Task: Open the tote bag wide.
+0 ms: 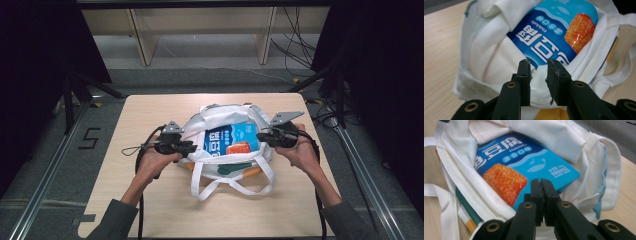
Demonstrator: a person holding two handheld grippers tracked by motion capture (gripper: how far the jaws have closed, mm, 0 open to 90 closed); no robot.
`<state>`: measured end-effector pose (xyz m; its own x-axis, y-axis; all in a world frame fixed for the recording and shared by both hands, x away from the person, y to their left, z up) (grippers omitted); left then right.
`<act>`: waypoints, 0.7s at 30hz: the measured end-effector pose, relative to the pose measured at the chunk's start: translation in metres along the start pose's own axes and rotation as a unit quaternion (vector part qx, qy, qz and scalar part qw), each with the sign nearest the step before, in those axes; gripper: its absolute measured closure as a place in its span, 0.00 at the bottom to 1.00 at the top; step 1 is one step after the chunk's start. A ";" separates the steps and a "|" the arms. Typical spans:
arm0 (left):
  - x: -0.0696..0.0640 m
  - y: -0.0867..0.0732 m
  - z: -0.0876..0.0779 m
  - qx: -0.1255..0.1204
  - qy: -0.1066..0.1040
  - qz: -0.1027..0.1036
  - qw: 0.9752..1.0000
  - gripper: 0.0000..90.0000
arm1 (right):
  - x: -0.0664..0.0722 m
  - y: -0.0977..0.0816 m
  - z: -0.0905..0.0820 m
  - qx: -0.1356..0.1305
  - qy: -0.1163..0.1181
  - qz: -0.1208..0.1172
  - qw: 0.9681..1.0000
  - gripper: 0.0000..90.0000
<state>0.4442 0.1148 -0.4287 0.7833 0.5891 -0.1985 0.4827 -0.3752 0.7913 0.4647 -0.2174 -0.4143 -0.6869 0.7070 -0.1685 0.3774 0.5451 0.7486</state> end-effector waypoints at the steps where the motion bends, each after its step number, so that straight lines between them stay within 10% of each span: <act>1: 0.001 0.001 -0.002 -0.003 0.003 -0.002 1.000 0.79 | -0.002 0.000 -0.001 0.001 0.003 -0.001 1.000 0.99; 21: 0.016 0.002 -0.017 -0.015 0.035 -0.017 0.999 0.75 | -0.020 -0.007 -0.015 -0.007 -0.024 0.023 0.999 0.98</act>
<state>0.4504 0.1359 -0.4205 0.7372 0.6496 -0.1860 0.4959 -0.3332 0.8019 0.4662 -0.2418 -0.4067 -0.6381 0.7522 -0.1641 0.3987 0.5052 0.7653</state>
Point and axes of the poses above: each handheld gripper's, and its own axes: z roughly forward along the jaws, y roughly out of its top, x roughly to its left, the point moved 3 cm from there along z, roughly forward along the jaws, and after that the axes turned 9 degrees about -y, right-handed, at the moved point
